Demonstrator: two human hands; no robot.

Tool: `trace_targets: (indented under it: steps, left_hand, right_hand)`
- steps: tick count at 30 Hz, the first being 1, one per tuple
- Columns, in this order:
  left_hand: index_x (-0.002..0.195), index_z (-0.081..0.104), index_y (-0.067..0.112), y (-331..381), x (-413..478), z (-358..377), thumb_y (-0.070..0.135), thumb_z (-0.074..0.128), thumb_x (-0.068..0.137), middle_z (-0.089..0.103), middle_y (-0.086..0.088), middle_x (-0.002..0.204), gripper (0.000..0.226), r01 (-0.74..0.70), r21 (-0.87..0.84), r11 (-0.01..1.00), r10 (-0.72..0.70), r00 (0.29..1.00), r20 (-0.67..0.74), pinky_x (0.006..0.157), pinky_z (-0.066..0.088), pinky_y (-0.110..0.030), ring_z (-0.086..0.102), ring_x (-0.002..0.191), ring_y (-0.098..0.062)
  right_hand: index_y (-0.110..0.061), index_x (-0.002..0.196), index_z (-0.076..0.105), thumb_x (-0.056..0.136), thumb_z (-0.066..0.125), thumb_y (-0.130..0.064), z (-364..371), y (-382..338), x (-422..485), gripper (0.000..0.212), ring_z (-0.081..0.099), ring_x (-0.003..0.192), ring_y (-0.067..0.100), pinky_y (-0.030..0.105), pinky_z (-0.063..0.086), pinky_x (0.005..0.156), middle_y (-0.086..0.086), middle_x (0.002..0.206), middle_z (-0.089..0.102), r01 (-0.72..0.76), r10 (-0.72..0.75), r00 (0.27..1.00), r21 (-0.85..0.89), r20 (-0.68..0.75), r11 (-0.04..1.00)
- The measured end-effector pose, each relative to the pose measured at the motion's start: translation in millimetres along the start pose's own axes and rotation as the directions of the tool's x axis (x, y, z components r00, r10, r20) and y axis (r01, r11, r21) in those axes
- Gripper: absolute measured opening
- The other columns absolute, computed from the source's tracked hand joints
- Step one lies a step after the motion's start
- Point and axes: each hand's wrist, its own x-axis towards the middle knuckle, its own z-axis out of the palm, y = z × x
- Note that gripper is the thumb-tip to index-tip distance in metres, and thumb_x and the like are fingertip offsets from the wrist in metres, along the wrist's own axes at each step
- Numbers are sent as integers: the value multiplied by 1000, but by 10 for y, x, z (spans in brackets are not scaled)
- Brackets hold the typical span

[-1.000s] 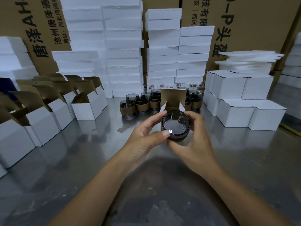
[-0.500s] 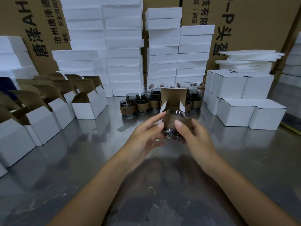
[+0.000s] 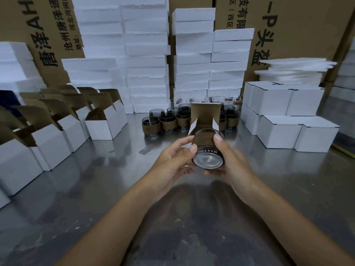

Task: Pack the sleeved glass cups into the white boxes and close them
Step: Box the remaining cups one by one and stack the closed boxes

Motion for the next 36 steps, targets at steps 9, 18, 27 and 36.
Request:
trace_targets:
  steps: [9,18,27,36]
  left_hand:
    - [124,58,24,-6,19,-35,21,68,81,64,-1,123,44,-90,-95,991,89,996,-12,84,53,-24,61,113,-14]
    - [116,65,29,-20,43,-61,11,60,85,61,1,129,36,-124,-132,983,124,992,-6,97,48,-28,57,119,-15]
    - [113,58,40,-63,76,13,4,49,95,58,11,115,41,-151,575,804,323,923,-210,90,45,-14,55,102,2]
    - [131,43,33,-178,163,87,23,55,93,31,8,124,41,-53,879,473,357,924,-136,92,46,-29,43,113,-13]
  right_hand:
    - [-26,102,65,53,69,-52,-23,-17,-32,55,67,84,4,14,48,61,-7,94,71,169,-167,983,19,-73,986]
    - [-22,117,56,54,78,-28,-55,25,-8,67,65,99,1,12,49,76,-15,103,70,270,-268,961,12,-70,963]
    - [-25,115,58,52,78,-31,-58,19,7,67,65,99,1,14,50,78,-10,109,68,293,-291,953,11,-88,956]
    - [-26,116,57,53,75,-33,-67,-15,25,67,63,96,-6,11,50,79,-14,107,67,328,-325,936,1,-136,945]
